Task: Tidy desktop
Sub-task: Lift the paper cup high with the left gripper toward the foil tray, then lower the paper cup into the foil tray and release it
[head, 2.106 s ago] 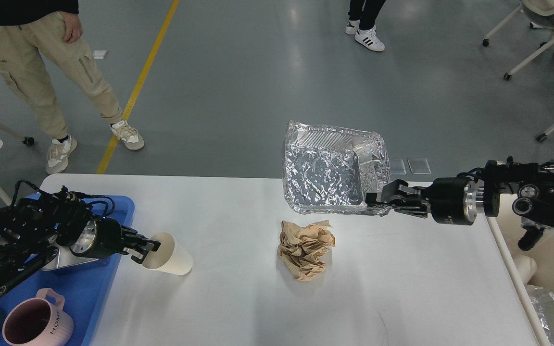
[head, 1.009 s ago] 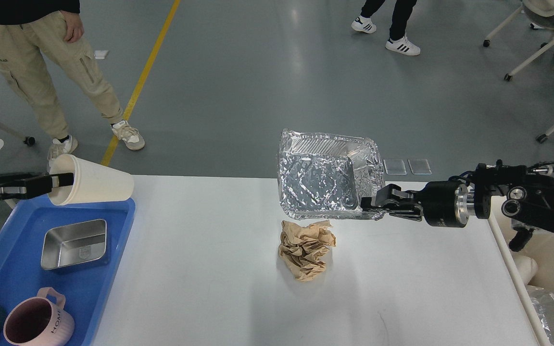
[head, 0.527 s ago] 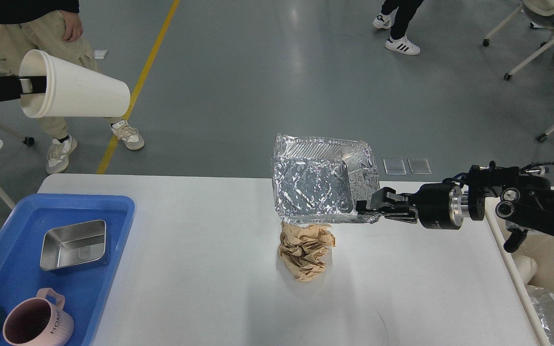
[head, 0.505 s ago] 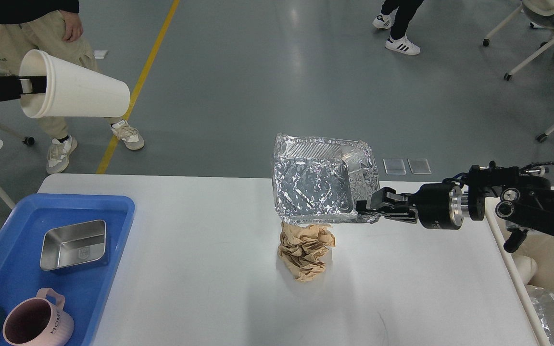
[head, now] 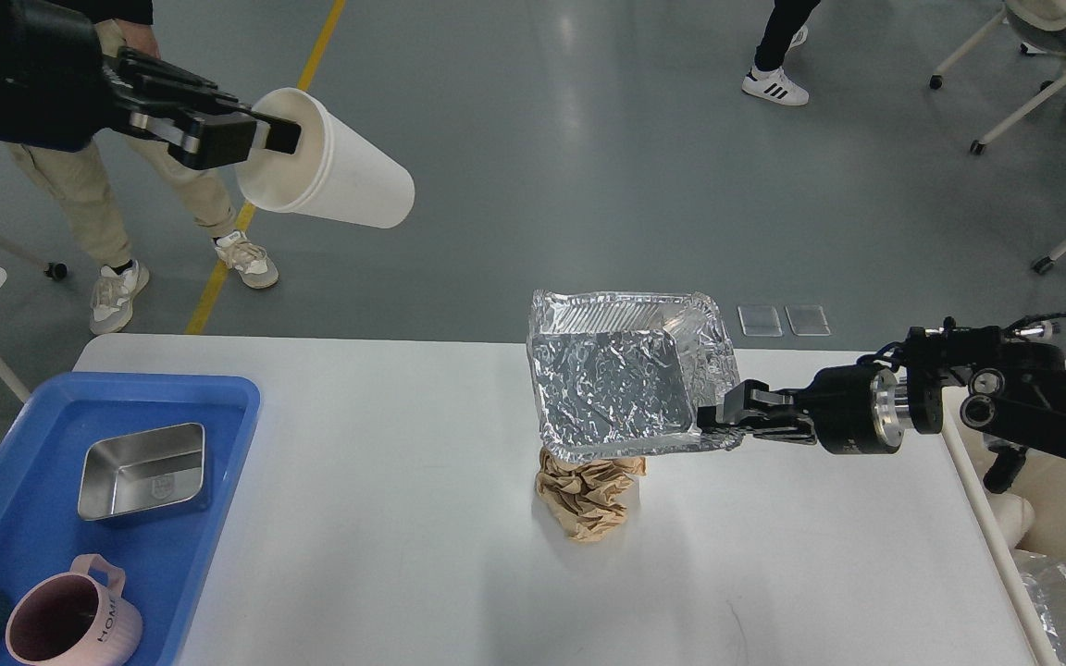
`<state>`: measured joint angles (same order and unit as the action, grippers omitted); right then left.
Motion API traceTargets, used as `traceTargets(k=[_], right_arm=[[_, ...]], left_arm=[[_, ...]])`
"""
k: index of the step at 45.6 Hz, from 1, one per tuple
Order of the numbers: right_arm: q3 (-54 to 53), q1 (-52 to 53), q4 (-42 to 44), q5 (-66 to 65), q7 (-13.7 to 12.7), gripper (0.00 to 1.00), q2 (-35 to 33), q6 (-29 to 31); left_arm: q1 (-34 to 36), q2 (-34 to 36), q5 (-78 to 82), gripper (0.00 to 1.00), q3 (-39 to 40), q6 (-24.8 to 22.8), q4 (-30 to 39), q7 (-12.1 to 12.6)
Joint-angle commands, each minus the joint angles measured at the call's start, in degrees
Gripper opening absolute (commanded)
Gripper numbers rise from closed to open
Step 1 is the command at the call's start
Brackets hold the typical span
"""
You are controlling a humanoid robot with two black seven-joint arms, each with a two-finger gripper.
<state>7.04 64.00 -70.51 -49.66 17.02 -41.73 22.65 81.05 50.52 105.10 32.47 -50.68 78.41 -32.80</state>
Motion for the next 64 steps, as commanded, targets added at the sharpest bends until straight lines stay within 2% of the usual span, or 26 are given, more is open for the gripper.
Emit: traceTargets(k=[1, 15, 30, 48, 64], right_arm=[[0.17, 0.42, -0.07, -0.44, -0.15, 0.0, -0.02, 0.11], [0.17, 0.78, -0.15, -0.71, -0.5, 0.0, 0.07, 0.02], [0.17, 0.95, -0.86, -0.79, -0.5, 0.0, -0.45, 0.02], [0.08, 0.95, -1.65, -0.79, -0.5, 0.0, -2.13, 0.11], [0.17, 0.95, -2.09, -0.79, -0.5, 0.0, -2.65, 0.11]], left_arm=[[5.51, -6.57, 0.54, 0.07, -3.63, -0.47, -2.21, 0.63], [17.21, -20.98, 0.63, 0.07, -15.94, -0.39, -9.15, 0.63], [16.87, -34.35, 2.65, 0.07, -23.94, 1.46, -14.6, 1.07], [13.0, -40.15, 2.92, 0.08, -26.75, 5.24, -20.93, 1.34], [10.09, -40.33, 4.32, 0.11, -26.67, 6.03, -21.55, 1.95]])
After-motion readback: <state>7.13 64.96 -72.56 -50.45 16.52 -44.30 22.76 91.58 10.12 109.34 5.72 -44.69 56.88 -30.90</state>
